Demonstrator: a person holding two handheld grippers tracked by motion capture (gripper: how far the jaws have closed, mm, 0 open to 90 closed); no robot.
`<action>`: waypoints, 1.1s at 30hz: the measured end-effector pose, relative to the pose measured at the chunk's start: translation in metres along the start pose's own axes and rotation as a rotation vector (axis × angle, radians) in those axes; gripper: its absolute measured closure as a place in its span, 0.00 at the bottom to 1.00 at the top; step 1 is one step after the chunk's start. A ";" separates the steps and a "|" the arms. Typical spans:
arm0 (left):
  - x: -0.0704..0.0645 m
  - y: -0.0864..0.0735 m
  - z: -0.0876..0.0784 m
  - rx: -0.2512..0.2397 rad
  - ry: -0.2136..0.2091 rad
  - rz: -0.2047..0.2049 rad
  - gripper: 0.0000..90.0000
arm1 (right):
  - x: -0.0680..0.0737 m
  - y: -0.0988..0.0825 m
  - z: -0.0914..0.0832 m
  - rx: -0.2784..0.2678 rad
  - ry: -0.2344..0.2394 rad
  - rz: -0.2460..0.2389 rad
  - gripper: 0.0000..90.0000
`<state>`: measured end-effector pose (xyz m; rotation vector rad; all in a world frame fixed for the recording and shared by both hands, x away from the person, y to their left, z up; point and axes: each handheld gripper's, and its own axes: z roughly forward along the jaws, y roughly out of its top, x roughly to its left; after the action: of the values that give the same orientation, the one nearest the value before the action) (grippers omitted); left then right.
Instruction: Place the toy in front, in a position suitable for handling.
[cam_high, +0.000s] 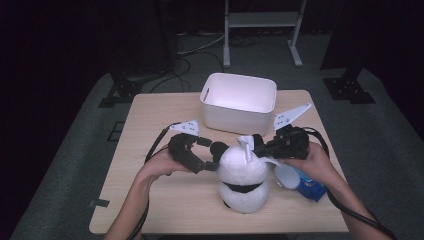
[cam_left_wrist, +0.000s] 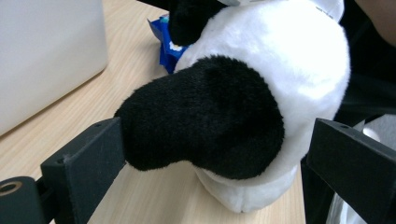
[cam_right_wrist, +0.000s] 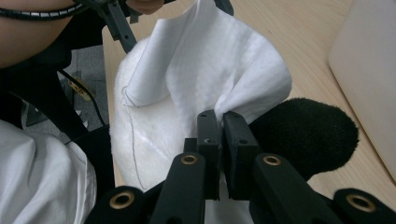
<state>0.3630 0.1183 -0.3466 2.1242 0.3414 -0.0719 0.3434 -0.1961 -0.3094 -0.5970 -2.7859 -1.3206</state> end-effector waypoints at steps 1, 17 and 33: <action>0.000 0.000 0.000 0.000 0.000 0.000 0.03 | 0.000 0.000 0.000 0.000 0.000 0.000 0.95; -0.004 0.007 0.022 0.082 -0.046 0.044 0.12 | 0.006 0.000 0.004 0.015 0.034 -0.043 0.95; -0.012 0.009 0.003 0.095 0.023 0.117 0.31 | 0.008 0.021 0.006 -0.035 0.050 -0.047 0.95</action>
<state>0.3537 0.1082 -0.3390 2.2362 0.2310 0.0044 0.3437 -0.1770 -0.2958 -0.4950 -2.7590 -1.3762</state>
